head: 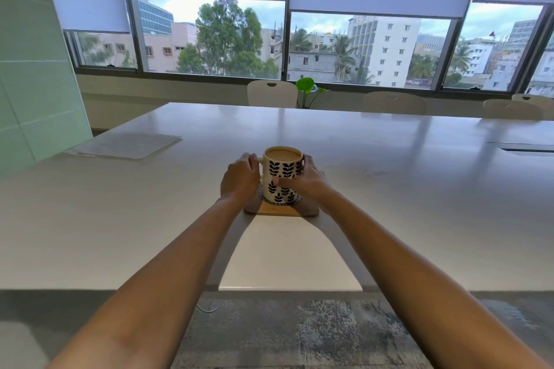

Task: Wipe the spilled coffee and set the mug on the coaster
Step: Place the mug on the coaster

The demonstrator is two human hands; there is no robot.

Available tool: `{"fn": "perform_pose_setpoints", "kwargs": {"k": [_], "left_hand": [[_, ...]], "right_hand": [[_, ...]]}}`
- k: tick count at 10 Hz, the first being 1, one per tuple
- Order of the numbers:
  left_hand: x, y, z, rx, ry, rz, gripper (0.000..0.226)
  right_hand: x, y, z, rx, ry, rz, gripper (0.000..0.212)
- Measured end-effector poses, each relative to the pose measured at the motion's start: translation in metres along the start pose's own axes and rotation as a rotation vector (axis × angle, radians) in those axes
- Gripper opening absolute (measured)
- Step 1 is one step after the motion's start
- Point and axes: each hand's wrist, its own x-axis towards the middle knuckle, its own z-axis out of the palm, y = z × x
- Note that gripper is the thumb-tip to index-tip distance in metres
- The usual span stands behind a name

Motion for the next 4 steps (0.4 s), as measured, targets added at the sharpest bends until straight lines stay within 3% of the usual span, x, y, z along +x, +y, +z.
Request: {"fn": "perform_pose_setpoints", "kwargs": {"k": [3,4], "left_hand": [[-0.009,0.007,-0.012,0.264,-0.066,0.084,0.045],[-0.008,0.008,-0.018,0.378,-0.033,0.137,0.047]], "right_hand": [[-0.009,0.009,-0.001,0.02,0.019,-0.007,0.071],[-0.019,0.011,-0.008,0.017,0.12,-0.037,0.067]]}}
